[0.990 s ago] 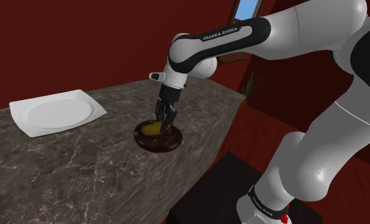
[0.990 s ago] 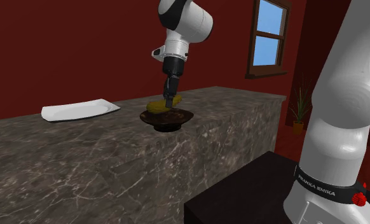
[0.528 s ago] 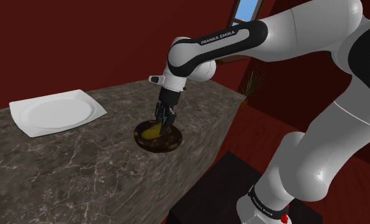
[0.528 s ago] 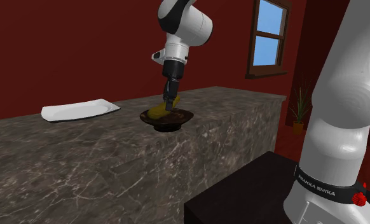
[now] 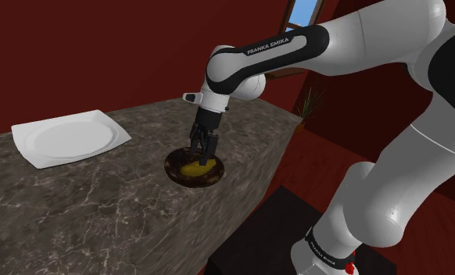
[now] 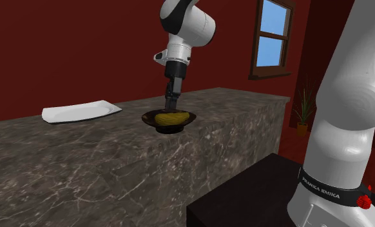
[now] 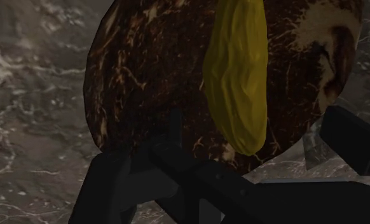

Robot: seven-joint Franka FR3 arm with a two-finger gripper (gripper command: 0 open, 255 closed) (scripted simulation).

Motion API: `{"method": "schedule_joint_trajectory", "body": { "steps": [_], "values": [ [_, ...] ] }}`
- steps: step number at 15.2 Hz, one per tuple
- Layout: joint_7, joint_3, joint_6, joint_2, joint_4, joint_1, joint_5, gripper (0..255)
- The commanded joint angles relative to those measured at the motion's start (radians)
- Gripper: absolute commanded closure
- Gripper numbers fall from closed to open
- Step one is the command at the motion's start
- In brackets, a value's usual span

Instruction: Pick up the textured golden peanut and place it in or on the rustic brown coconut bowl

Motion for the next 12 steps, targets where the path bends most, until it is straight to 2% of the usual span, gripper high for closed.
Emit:
{"method": "schedule_joint_trajectory", "body": {
  "steps": [1, 4, 12],
  "values": [
    [0.004, -0.006, -0.034, -0.012, 0.020, -0.006, -0.009, 0],
    [0.014, -0.023, -0.127, -0.038, 0.084, -0.021, -0.032, 0],
    [0.014, -0.023, -0.127, -0.038, 0.084, -0.021, -0.032, 0]
  ]
}}
